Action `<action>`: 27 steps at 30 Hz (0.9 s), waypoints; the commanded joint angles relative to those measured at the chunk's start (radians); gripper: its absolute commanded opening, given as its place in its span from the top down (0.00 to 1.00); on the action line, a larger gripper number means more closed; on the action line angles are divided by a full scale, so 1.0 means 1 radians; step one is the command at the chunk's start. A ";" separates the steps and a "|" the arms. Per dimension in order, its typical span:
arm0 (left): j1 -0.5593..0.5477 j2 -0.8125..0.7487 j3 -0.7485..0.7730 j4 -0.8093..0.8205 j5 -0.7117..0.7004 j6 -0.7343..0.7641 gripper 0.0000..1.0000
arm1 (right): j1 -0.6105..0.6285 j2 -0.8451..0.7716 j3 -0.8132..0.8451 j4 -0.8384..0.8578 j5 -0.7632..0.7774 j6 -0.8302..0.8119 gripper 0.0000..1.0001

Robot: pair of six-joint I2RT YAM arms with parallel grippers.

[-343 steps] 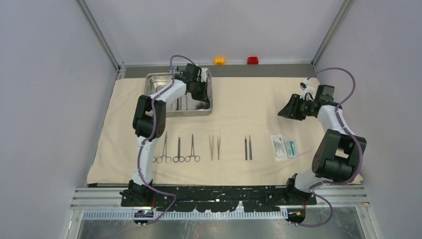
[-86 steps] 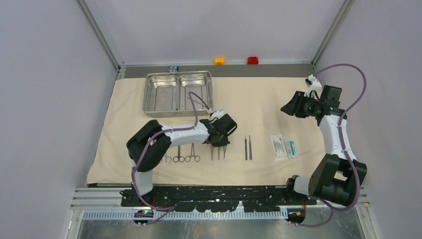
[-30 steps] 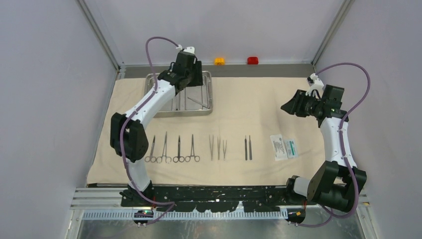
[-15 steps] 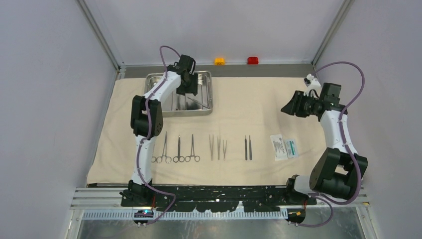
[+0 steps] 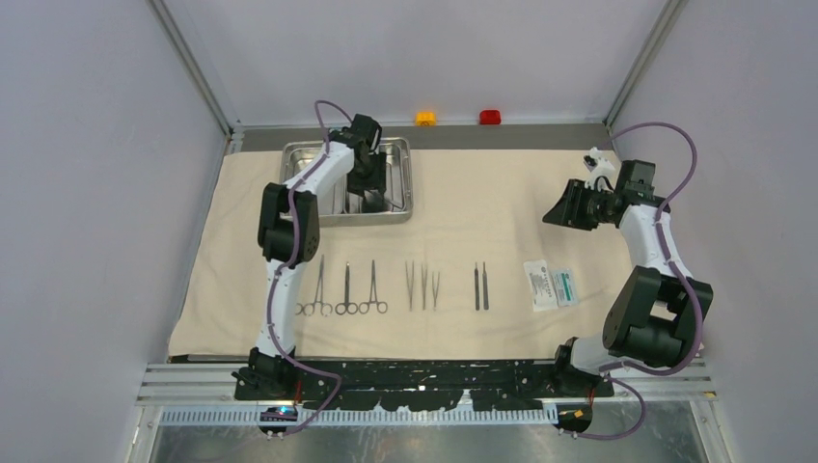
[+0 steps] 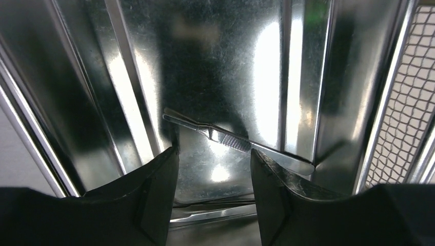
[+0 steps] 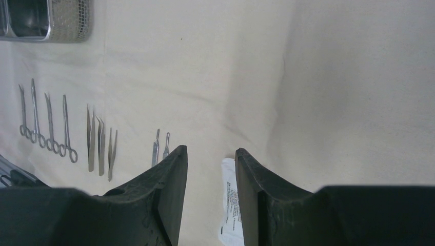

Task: Open and lay out the surgical kit
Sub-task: Adjust the medical item in the container.

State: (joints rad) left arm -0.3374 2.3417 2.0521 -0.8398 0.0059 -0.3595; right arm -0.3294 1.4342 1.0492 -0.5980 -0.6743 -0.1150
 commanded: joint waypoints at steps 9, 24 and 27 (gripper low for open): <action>-0.008 -0.177 -0.188 0.111 0.046 0.061 0.44 | -0.004 0.023 0.043 0.006 -0.028 -0.015 0.55; -0.020 -0.260 -0.243 0.108 0.041 0.176 0.49 | -0.004 0.020 0.038 0.006 -0.032 -0.017 0.55; -0.022 -0.217 -0.175 0.017 0.037 0.182 0.54 | -0.003 0.017 0.037 0.004 -0.033 -0.017 0.55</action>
State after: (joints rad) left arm -0.3534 2.1258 1.8004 -0.7372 0.0387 -0.2127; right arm -0.3294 1.4620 1.0554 -0.6033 -0.6865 -0.1192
